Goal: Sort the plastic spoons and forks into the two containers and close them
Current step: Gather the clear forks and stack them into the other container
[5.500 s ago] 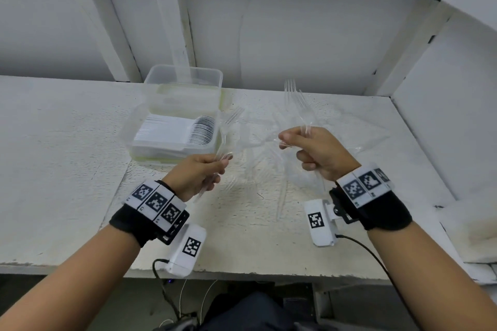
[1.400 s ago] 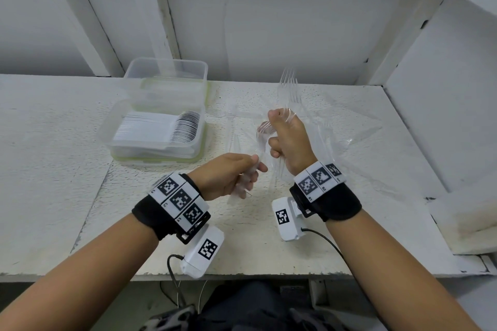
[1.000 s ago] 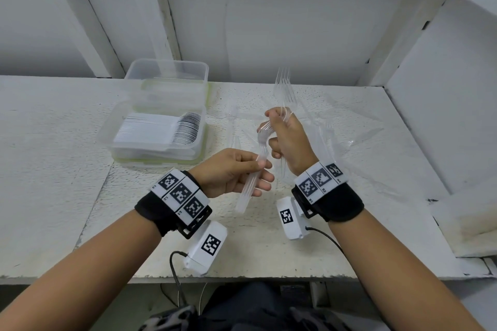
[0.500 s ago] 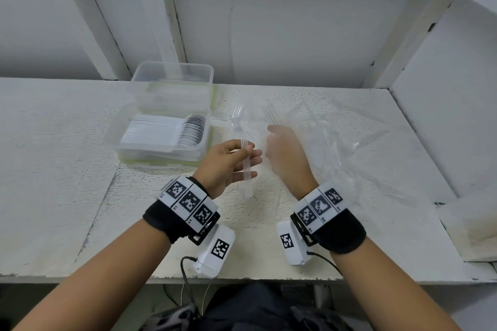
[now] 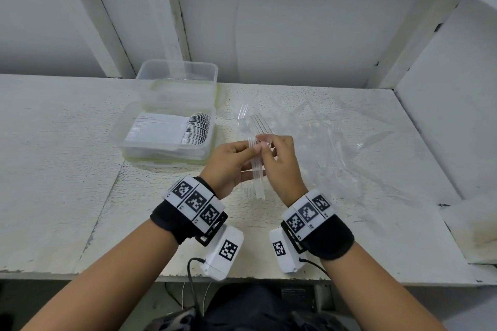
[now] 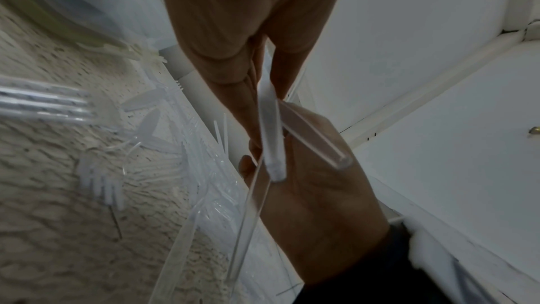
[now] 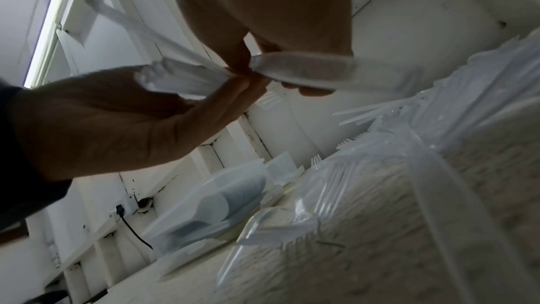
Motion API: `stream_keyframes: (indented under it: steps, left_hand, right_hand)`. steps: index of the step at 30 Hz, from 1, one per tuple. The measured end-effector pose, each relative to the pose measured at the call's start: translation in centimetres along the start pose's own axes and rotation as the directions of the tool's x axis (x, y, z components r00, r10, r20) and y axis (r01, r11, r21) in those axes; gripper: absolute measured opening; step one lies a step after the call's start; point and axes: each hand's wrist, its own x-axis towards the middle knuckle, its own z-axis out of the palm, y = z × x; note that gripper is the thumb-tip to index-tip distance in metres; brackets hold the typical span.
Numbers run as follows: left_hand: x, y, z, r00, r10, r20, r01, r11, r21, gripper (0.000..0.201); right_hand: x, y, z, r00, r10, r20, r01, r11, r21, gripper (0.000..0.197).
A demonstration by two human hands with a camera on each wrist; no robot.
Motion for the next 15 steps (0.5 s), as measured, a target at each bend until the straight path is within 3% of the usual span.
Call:
stream_keyframes:
  steps: [15]
  left_hand:
    - [0.3,0.1,-0.9,0.997,-0.074,0.034,0.072,0.996,0.051,0.010]
  right_hand:
    - [1.4,-0.2,-2.1,0.990,0.073,0.118,-0.093,0.980,0.174,0.024]
